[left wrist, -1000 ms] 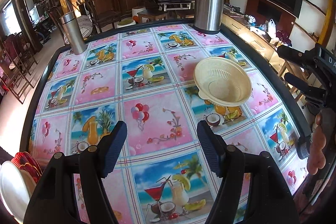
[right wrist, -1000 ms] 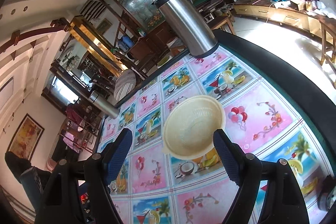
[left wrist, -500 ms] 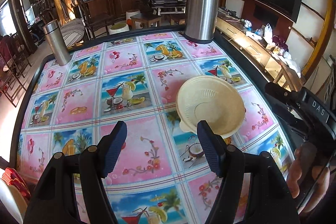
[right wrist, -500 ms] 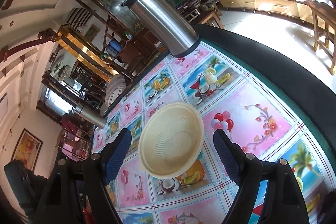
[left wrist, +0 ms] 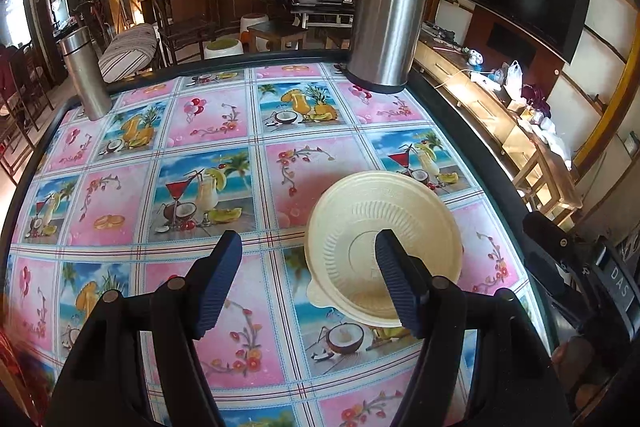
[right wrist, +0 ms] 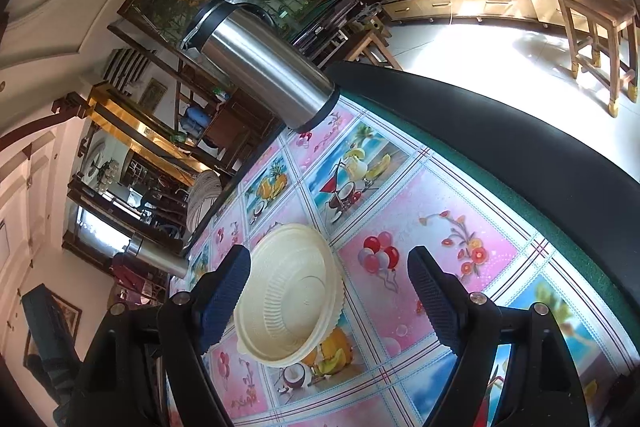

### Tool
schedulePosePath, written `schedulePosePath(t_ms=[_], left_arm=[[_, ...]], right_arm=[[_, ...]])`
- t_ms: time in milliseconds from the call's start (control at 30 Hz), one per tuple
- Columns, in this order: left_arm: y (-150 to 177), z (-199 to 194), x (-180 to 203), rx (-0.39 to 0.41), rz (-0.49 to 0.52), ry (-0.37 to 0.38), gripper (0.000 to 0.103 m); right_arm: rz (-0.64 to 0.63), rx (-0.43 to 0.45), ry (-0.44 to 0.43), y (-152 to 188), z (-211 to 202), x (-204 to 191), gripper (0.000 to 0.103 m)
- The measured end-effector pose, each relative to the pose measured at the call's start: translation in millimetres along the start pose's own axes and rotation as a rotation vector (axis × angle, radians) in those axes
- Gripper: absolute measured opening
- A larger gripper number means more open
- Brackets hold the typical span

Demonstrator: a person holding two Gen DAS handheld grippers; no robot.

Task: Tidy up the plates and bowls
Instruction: 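Close the left tool on the rim of the cream plastic bowl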

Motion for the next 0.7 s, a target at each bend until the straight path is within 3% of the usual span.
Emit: schedulePosePath(t_ms=[300,700], left_arm=[[4.7,8.3,-1.0,0.019,0.040,-0.042,0.069],[10.0,20.7,8.2,-0.009,0.028,0.034,0.069]], right_arm=[[-0.038,-0.037,0.008,13.1,17.1,-4.3,0.084],[-0.055,-0.082,-0.012,26.1,31.3,-10.5,0.084]])
Point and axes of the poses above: each gripper's, at about its wrist camera, not at the fingertips, and z roughly the way its jaws point, x to its right, y to its underside, the point moved 7 cm from there along z, roughly the way its jaws point, and after that the axes turned 8 degrees about -y, right-handed, at the moved point
